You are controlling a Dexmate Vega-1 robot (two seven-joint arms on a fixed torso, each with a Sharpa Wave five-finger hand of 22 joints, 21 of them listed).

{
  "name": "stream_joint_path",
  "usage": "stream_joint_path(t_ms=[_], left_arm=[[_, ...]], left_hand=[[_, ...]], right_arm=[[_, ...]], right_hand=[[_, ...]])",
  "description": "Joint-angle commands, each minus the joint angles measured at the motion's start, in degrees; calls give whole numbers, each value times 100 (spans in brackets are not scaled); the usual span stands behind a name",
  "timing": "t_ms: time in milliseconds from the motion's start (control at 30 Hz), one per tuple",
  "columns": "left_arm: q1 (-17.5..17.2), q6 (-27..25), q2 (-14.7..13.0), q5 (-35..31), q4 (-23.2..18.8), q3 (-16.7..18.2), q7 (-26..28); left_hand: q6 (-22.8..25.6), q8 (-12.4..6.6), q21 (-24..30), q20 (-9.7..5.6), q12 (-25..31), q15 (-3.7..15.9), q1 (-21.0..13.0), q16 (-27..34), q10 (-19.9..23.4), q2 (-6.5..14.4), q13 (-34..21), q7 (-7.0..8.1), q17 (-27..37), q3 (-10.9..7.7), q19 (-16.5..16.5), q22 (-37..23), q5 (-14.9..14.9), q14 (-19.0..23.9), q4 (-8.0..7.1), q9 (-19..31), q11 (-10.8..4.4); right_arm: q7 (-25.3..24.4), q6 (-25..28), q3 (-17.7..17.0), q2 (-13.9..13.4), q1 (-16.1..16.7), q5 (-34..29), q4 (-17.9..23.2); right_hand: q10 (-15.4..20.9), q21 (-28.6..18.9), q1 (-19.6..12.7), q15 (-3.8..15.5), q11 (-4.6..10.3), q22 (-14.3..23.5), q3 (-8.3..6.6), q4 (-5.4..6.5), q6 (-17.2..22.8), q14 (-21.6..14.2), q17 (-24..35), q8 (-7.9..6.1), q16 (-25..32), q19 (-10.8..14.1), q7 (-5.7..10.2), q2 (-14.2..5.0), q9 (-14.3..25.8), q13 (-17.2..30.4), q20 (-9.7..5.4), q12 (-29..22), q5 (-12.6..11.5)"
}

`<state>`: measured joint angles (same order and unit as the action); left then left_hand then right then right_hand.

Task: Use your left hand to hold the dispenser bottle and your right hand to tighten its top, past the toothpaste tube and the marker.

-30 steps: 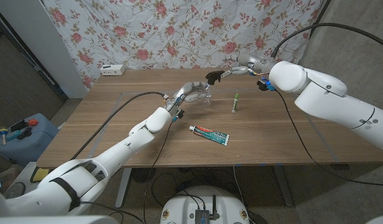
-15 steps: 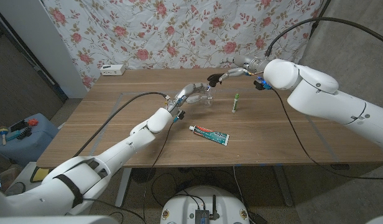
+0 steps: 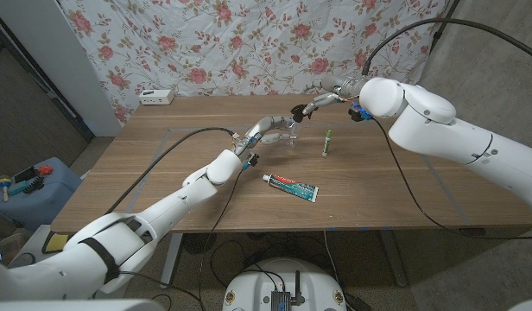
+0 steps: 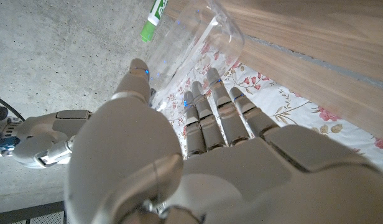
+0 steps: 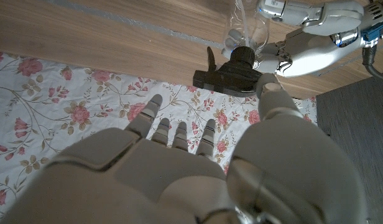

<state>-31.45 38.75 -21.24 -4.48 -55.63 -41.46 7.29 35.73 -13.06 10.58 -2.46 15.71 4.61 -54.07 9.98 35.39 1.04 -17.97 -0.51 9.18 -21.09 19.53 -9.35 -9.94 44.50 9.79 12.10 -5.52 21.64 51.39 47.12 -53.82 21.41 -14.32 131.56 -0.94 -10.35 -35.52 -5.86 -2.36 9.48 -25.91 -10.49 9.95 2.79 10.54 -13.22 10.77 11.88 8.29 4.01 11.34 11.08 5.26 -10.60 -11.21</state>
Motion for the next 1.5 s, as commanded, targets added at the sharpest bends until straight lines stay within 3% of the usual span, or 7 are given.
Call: stream_joint_path(t_ms=[33,633,1133,1500], left_arm=[[122,131,90,-51,251,-64,75],[246,232,188,-55,491,-126,149],[245,211,180,-59,449,-148,151],[123,89,118,-71,233,-117,203]], left_hand=[[178,-30,-2,-507,23,598,-11,31,25,67,-21,107,21,-134,48,-12,-29,92,-115,27,-23],[211,-23,-9,-509,15,616,-12,36,61,86,-52,124,23,-169,20,-11,-33,117,-117,29,-34],[253,-24,-11,-512,13,616,-11,32,103,84,-77,135,22,-192,6,-10,-36,123,-112,31,-29],[286,-26,-12,-508,1,615,0,35,106,94,-93,133,24,-209,-7,-10,-38,137,-120,32,-25]], right_arm=[[192,176,181,158,-207,-132,-181],[13,650,400,344,-337,-113,-276],[-162,1105,808,409,-589,-230,-250],[-420,1260,927,404,-581,-189,-169]], right_hand=[[-41,-20,-1,-34,-47,13,11,68,163,-10,24,-74,35,10,-53,46,31,8,38,-42,27],[283,-65,220,-80,-169,16,147,216,878,-234,34,-297,113,138,-545,93,87,9,86,-156,69],[560,-79,338,-53,-253,16,217,257,1361,-453,35,-448,160,249,-756,82,123,11,73,-210,76],[810,-89,454,-43,-313,16,285,285,1830,-645,35,-626,190,357,-797,85,178,12,72,-247,85]])
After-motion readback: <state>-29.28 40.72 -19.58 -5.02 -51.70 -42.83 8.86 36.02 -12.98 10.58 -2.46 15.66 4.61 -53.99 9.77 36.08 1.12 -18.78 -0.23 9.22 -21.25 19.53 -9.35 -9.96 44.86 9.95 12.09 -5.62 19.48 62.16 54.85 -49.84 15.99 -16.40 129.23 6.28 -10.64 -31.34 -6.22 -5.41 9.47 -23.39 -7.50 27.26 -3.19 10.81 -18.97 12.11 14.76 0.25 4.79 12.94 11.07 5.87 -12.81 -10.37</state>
